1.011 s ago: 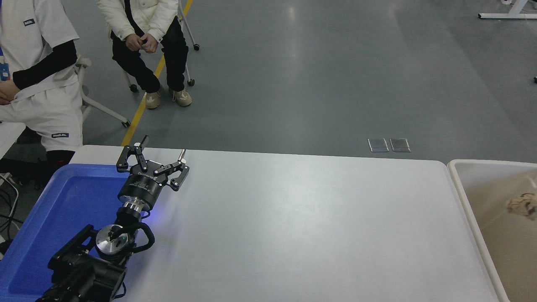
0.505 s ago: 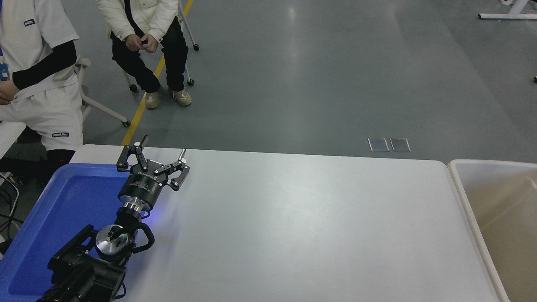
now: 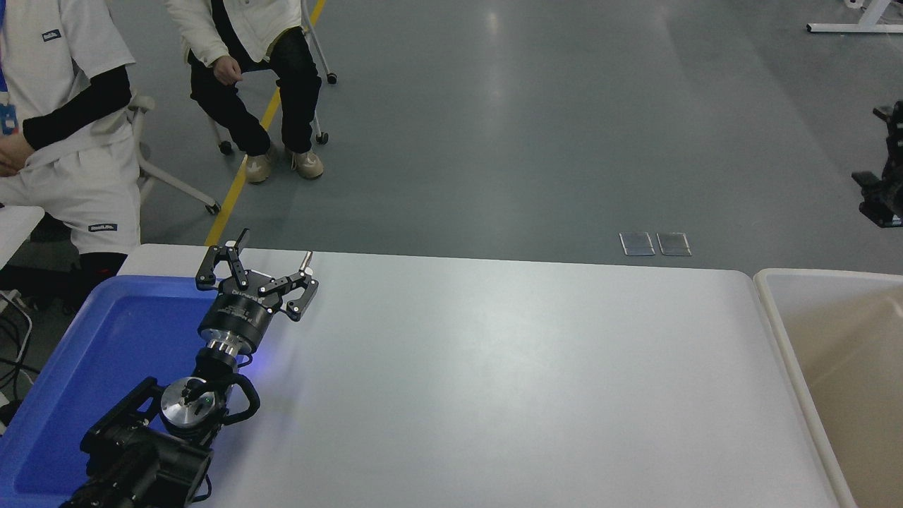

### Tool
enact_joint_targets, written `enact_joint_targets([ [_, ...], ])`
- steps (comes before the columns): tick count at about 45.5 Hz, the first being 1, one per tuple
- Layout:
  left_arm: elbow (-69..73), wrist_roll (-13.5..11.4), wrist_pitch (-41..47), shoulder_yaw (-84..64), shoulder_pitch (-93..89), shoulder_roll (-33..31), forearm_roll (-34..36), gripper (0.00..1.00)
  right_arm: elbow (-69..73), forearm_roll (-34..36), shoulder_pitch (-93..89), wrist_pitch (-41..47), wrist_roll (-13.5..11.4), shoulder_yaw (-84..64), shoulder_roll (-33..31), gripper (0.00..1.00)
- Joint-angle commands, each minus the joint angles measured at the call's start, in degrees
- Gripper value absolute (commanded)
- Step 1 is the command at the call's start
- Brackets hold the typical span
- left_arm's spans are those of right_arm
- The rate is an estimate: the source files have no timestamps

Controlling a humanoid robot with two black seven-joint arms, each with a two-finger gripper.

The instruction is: Pick up paper ball place in dustbin

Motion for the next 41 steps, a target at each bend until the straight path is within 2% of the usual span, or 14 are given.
enact_joint_targets([
  [1,0.0,0.0,0.02,0.0,0.0,0.01,0.0,0.99,1.86,-0.05,-4.26,0.07,4.79,19.98,7.09,1.0],
  [6,0.0,0.0,-0.06,0.0,0.0,0.01,0.0,0.99,2.12,-1.19,-6.73,0.6,9.37,27.11,11.66,1.0],
  [10,0.0,0.0,0.03,0.0,0.0,0.01,0.0,0.99,2.74,-2.51,-8.83,3.06,11.04,29.84,14.39,1.0],
  [18,0.0,0.0,0.02,0.0,0.0,0.01,0.0,0.99,7.04,-2.51,-19.9,9.21,13.15,31.78,15.45,1.0],
  [28,0.0,0.0,0.03,0.0,0.0,0.01,0.0,0.99,8.89,-2.43,-30.89,15.18,16.67,34.68,20.54,1.0],
  [34,0.0,0.0,0.03,0.0,0.0,0.01,0.0,0.99,8.63,-2.34,-33.53,17.21,17.02,35.3,22.65,1.0],
  [41,0.0,0.0,0.02,0.0,0.0,0.01,0.0,0.99,8.54,-2.34,-35.47,18.18,18.69,35.21,23.27,1.0],
])
